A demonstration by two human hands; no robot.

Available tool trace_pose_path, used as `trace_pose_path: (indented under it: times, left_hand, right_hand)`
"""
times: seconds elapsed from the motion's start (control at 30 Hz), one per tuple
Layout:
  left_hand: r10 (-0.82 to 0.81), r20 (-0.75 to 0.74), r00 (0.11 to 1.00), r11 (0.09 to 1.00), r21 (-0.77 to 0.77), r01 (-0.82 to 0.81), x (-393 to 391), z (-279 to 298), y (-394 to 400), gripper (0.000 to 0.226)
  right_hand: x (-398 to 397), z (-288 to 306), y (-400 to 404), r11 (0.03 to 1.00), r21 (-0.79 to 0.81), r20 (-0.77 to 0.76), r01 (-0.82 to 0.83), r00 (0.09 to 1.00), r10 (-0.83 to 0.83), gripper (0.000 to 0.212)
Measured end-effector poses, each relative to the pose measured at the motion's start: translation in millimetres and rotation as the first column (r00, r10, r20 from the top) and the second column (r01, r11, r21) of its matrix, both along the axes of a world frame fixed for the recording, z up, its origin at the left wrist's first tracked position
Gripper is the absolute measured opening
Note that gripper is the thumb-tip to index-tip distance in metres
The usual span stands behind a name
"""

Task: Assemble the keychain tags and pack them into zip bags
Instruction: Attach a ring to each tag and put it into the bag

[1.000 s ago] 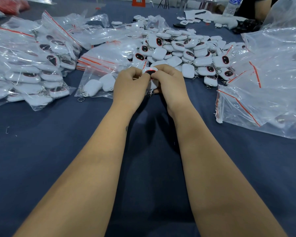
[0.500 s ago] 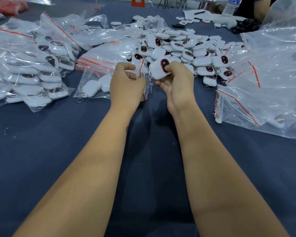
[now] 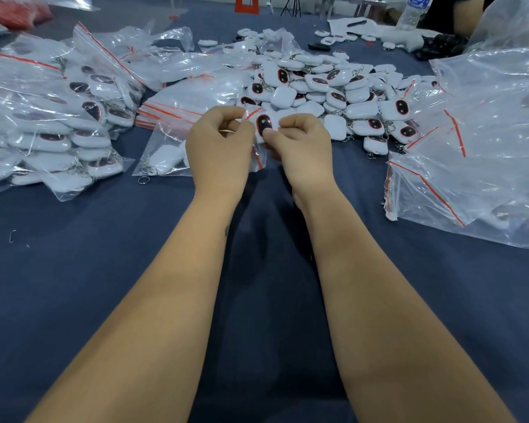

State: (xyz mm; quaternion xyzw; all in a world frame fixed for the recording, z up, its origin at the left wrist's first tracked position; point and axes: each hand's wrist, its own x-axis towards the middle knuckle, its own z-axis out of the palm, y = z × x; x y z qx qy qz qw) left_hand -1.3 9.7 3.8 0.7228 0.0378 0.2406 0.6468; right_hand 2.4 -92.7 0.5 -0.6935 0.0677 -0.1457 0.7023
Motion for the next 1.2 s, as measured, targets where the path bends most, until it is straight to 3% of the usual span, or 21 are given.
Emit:
trace_pose_path:
  times: [0.07,0.17,0.23,0.3,0.37,0.43,0.5,0.6,0.67,0.73,0.8,0.87,0.93,1.0,1.07,1.2]
  left_hand:
    - [-0.018,0.038,0.999,0.999,0.04,0.017,-2,1,-1,0.019]
    - [-0.035,0.05,0.998,0.997,0.065,0.032,-3,0,-2,0.019]
    - [-0.044,0.045,0.998,0.998,0.051,0.041,-2,-1,-2,0.018]
    - [-0.046,0.038,0.998,0.998,0.052,0.044,-1,-2,-3,0.02]
    - [-0.048,0.03,0.998,0.997,0.065,0.046,-1,-4,-2,0.023]
    - [-0.042,0.007,0.999,0.994,0.098,0.041,0,-6,-1,0.024]
    - [-0.013,-0.003,1.0,0.993,0.116,0.013,-1,-5,-2,0.023]
    - [0.184,0.155,0.971,0.973,-0.17,-0.157,1,5,2,0.025]
    - [0.399,0.314,0.861,0.901,-0.31,-0.305,3,11,11,0.027]
    - [0.412,0.413,0.812,0.911,-0.218,-0.351,6,9,14,0.025]
    - [0.245,0.422,0.873,0.957,0.038,-0.287,7,4,7,0.019]
    - [0.061,0.274,0.96,0.937,0.314,-0.15,9,-4,0,0.017]
    - [0.005,0.086,0.996,0.884,0.465,-0.045,15,-11,-2,0.018]
    - [0.027,-0.023,0.999,0.865,0.502,-0.012,20,-14,0,0.02]
    - [0.053,-0.053,0.997,0.864,0.503,-0.019,22,-13,1,0.021]
    - [0.019,-0.009,1.0,0.862,0.507,-0.012,19,-10,-1,0.023]
  right_hand:
    - [0,-2,2,0.982,-0.169,0.018,-0.081,0.996,0.086,0.009]
    - [3,-5,9,0.842,-0.515,-0.022,-0.16,0.985,0.173,0.019]
    - [7,-7,10,0.765,-0.62,-0.057,-0.173,0.983,0.176,0.018]
    - [8,-7,10,0.762,-0.622,-0.051,-0.18,0.98,0.19,0.021]
    - [3,-6,9,0.845,-0.513,0.015,-0.153,0.982,0.187,0.023]
    - [2,-4,5,0.918,-0.391,0.055,-0.062,0.994,0.09,0.027]
    - [6,-1,-4,0.931,-0.36,0.035,0.062,0.998,-0.053,0.031]
    - [16,6,-27,0.876,-0.425,-0.007,0.229,0.967,-0.256,0.036]
    - [24,10,-43,0.824,-0.482,-0.004,0.299,0.939,-0.343,0.039]
    - [32,15,-59,0.743,-0.56,0.038,0.367,0.907,-0.42,0.044]
    - [42,20,-73,0.684,-0.598,0.087,0.418,0.882,-0.464,0.05]
    - [55,24,-81,0.65,-0.644,0.063,0.404,0.874,-0.481,0.059]
    - [68,25,-86,0.669,-0.679,-0.075,0.302,0.878,-0.472,0.07]
    - [76,23,-86,0.675,-0.725,-0.232,0.135,0.875,-0.424,0.076]
    - [79,17,-79,0.613,-0.79,-0.306,-0.017,0.877,-0.37,0.079]
    - [71,0,-58,0.483,-0.873,-0.236,-0.064,0.923,-0.304,0.081]
